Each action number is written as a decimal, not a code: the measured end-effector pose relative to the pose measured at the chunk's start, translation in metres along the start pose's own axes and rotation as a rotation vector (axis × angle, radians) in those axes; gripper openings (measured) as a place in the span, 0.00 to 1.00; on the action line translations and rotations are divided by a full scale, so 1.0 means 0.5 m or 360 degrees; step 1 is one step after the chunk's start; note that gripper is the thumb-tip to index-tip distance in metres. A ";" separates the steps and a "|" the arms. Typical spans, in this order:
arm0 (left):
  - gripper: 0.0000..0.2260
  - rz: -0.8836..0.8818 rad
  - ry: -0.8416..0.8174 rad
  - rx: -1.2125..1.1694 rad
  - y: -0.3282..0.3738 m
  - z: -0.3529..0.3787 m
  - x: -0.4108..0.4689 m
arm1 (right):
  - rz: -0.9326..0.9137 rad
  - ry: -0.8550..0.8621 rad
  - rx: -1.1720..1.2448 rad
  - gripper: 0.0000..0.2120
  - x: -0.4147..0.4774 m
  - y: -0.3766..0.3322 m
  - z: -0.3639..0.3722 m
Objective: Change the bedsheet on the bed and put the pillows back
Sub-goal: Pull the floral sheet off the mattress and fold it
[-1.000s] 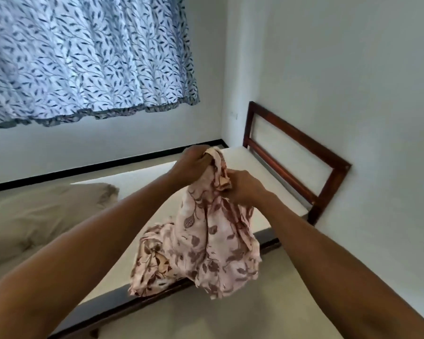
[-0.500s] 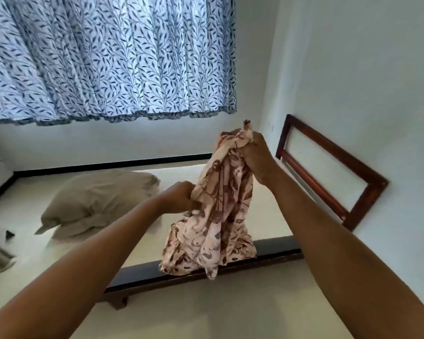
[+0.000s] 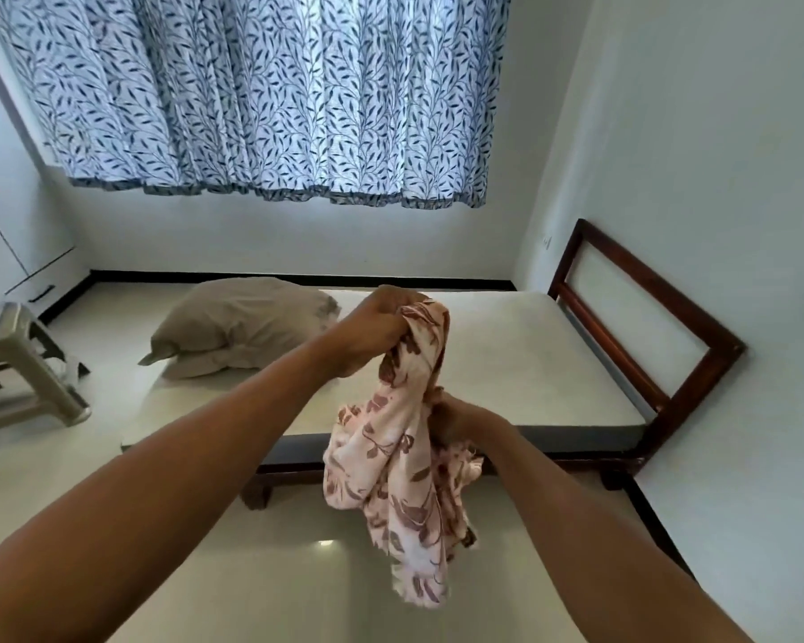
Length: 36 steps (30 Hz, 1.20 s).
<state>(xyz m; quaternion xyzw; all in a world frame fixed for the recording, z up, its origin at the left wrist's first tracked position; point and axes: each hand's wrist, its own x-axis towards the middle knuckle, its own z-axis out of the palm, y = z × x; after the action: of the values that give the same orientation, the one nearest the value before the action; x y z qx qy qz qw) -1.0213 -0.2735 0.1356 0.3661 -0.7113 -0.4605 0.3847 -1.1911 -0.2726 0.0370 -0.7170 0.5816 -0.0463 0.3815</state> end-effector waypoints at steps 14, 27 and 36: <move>0.15 -0.0920 -0.0138 -0.0124 -0.056 0.102 -0.174 | -0.0539 -0.0109 0.1207 0.12 -0.134 -0.077 -0.173; 0.07 -0.0673 0.0636 0.0186 -0.048 0.258 0.041 | -0.0160 0.0126 0.0478 0.10 -0.234 0.219 -0.367; 0.05 -0.0394 0.0630 0.1163 -0.106 0.131 -0.015 | -0.0289 0.1569 -0.0139 0.07 -0.145 0.220 -0.445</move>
<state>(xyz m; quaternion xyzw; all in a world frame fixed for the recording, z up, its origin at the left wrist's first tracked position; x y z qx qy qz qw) -1.0673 -0.2585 0.0661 0.6421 -0.6908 -0.1421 0.3006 -1.4155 -0.3230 0.1548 -0.6728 0.6293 -0.3882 0.0255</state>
